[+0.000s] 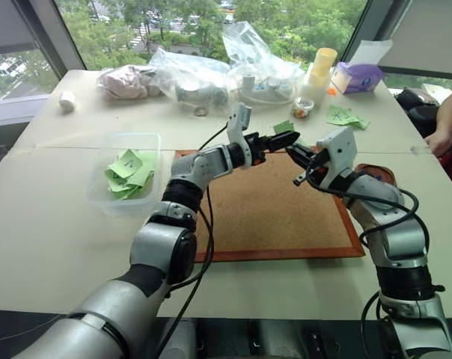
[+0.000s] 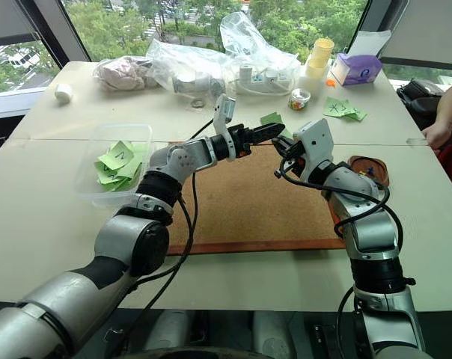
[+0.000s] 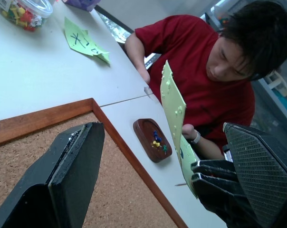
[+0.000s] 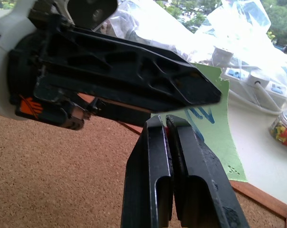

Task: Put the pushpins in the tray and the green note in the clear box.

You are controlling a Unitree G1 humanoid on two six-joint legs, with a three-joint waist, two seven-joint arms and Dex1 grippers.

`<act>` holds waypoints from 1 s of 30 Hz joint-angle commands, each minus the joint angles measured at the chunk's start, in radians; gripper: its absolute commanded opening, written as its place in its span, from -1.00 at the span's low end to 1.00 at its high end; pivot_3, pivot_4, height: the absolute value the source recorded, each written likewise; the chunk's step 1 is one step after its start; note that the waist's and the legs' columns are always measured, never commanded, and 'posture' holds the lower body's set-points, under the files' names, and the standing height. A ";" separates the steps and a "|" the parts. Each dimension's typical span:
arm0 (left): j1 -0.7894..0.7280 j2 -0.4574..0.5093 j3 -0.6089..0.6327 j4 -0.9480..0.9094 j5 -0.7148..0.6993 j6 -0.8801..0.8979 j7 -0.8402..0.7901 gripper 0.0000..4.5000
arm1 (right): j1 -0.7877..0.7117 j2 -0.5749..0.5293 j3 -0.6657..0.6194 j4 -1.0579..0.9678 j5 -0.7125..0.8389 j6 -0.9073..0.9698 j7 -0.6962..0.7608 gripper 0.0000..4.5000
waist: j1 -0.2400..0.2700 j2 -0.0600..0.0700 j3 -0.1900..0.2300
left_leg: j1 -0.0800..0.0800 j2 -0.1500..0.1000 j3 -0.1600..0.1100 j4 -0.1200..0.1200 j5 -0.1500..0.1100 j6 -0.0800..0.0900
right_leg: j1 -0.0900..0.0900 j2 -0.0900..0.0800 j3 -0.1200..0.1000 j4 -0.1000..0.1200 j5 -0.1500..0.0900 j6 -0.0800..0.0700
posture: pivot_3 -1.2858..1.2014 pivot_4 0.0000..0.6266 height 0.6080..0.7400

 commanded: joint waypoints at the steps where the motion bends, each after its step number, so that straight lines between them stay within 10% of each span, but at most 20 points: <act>1: -0.059 -0.012 0.057 0.062 -0.024 -0.046 0.011 0.73 | -0.005 -0.004 -0.013 -0.057 0.003 -0.004 -0.009 -1.00 | 0.000 0.000 0.000 | 0.000 0.000 0.000 0.000 0.000 0.000 | 0.000 0.000 0.000 0.000 0.000 0.000 | 0.03 -0.52 0.93; 10: -0.084 -0.018 0.082 0.102 -0.006 -0.051 -0.029 -0.97 | -0.004 -0.002 -0.005 -0.064 -0.002 -0.007 -0.014 -1.00 | -0.001 0.000 0.000 | 0.000 -0.001 0.000 0.000 0.000 0.000 | 0.000 0.000 0.000 0.000 0.000 0.000 | 0.03 -0.52 0.93; 24: -0.018 0.009 -0.029 0.103 0.152 -0.177 -0.059 -0.97 | -0.002 0.090 -0.098 -0.113 0.090 0.038 -0.113 -1.00 | -0.001 0.000 0.000 | 0.000 -0.001 0.001 0.000 0.001 -0.001 | 0.000 0.000 -0.001 0.001 0.000 0.000 | 0.03 -0.52 0.93; 30: 0.079 0.076 -0.301 -0.111 0.373 -0.368 -0.216 -0.97 | -0.014 0.132 -0.289 -0.098 0.189 0.121 -0.267 -1.00 | 0.002 0.000 0.000 | 0.000 -0.002 0.001 0.001 0.001 -0.001 | 0.000 -0.001 -0.001 0.002 0.000 0.000 | 0.03 -0.52 0.93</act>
